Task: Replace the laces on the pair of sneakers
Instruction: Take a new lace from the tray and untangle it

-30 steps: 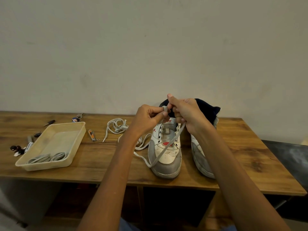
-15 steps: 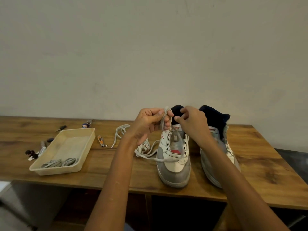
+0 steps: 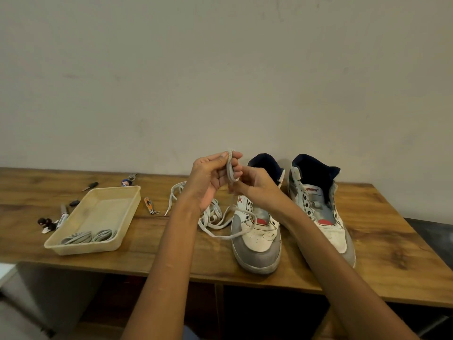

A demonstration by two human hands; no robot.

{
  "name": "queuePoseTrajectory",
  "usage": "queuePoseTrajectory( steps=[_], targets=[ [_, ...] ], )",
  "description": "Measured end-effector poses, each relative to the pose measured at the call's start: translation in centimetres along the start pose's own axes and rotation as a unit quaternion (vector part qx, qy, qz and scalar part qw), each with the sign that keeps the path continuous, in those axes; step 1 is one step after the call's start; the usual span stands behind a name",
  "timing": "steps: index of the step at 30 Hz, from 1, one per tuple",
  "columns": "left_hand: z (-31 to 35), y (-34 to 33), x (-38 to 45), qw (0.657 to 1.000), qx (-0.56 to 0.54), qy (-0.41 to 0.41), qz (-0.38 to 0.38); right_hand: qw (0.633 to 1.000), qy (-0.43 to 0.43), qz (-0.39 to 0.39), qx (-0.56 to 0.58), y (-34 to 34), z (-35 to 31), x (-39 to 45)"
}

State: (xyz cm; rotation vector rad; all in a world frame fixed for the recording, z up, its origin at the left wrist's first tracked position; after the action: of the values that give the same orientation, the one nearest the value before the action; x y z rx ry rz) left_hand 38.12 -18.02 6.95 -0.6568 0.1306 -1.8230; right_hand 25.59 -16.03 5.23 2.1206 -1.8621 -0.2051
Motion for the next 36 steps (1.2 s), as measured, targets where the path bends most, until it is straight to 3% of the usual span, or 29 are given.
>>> queuePoseTrajectory(
  steps=[5,9,13,17,20,24,28,31,34,36],
  targets=[
    [-0.4,0.3,0.3,0.993,-0.026,-0.026,0.110,0.995,-0.041,-0.033,-0.085,0.1,-0.5,-0.1],
    [-0.9,0.6,0.4,0.984,0.023,-0.071,0.161,0.990,-0.086,-0.099,-0.046,-0.1,-0.8,-0.7],
    [-1.2,0.5,0.3,0.975,0.138,-0.099,0.144,0.986,-0.103,-0.131,0.011,0.8,-1.9,-1.4],
    [-1.5,-0.3,0.0,0.950,0.272,-0.140,0.062,0.983,-0.097,-0.144,0.051,1.6,-2.5,-1.8],
    [-2.0,-0.8,-0.1,0.939,0.316,-0.133,-0.032,0.978,-0.101,-0.098,0.154,3.0,-2.6,-1.6],
    [-2.2,-1.3,-0.1,0.942,0.298,-0.121,-0.092,0.961,-0.114,-0.043,0.250,4.4,-2.7,-1.6],
    [-2.8,-1.0,0.0,0.929,0.348,-0.062,-0.111,0.935,-0.096,-0.007,0.341,5.8,-3.1,-1.8],
    [-3.1,0.3,0.1,0.916,0.385,-0.009,-0.113,0.908,-0.037,0.064,0.412,8.1,-3.5,-2.2],
    [-2.8,1.0,-0.1,0.925,0.354,0.032,-0.134,0.893,0.037,0.122,0.432,10.4,-3.5,-2.7],
    [-2.2,0.7,-0.3,0.948,0.276,0.053,-0.150,0.913,0.042,0.181,0.363,11.2,-3.0,-2.5]
  ],
)
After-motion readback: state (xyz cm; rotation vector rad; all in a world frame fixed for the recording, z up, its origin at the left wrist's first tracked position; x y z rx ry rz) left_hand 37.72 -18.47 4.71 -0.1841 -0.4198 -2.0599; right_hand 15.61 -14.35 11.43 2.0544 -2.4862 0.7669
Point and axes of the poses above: each hand's wrist, its own x-axis towards the middle knuckle, its own y-axis out of the back of the hand, z = x × y, the point moved 1 cm from there along x, towards the middle knuckle, and after that the axes turned 12 degrees about -y, right-handed, at the moved point
